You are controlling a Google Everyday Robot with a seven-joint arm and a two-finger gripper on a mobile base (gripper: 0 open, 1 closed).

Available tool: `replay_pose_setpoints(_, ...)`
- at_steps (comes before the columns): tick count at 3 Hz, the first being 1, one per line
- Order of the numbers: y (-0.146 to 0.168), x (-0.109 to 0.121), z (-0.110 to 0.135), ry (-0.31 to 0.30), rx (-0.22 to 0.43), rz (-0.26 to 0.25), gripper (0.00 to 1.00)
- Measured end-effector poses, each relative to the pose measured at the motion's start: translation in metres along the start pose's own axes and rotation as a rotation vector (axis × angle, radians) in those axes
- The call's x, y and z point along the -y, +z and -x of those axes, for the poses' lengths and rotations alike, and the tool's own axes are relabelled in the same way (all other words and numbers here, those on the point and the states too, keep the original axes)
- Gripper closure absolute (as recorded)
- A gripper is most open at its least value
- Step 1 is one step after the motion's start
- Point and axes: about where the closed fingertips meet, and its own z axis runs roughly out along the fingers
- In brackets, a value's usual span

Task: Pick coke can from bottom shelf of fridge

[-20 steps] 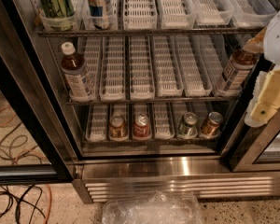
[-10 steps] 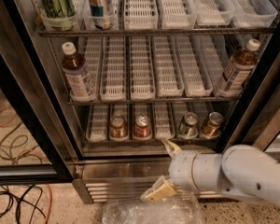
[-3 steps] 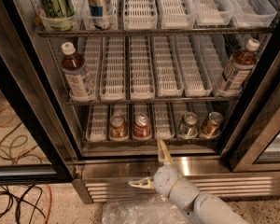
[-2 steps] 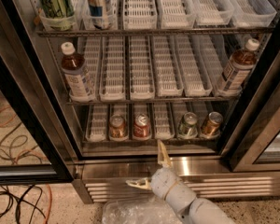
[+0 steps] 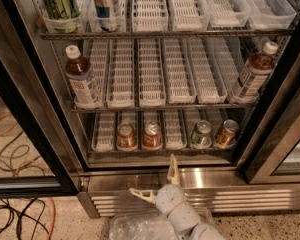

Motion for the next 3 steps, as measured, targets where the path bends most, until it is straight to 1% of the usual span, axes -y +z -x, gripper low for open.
replay_pose_setpoints(1,0.000,-0.001,0.000,0.001,0.001,0.003,0.00)
replay_pose_setpoints(2,0.003,0.000,0.002,0.099,0.041,-0.033,0.00)
replay_pose_setpoints(3,0.019,0.030,0.034,0.211,0.161,-0.171,0.00)
